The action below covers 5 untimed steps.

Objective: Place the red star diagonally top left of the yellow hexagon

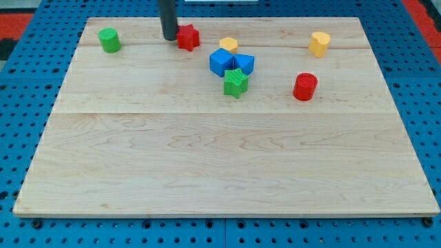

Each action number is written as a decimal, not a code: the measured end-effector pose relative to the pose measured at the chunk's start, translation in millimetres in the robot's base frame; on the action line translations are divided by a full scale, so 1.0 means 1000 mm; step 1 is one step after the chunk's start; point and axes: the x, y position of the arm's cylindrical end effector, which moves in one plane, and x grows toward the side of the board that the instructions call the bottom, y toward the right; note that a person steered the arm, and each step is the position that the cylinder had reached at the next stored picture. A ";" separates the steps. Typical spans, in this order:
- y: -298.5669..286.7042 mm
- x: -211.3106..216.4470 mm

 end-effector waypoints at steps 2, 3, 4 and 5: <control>-0.001 0.045; 0.017 0.025; 0.025 0.030; 0.025 0.083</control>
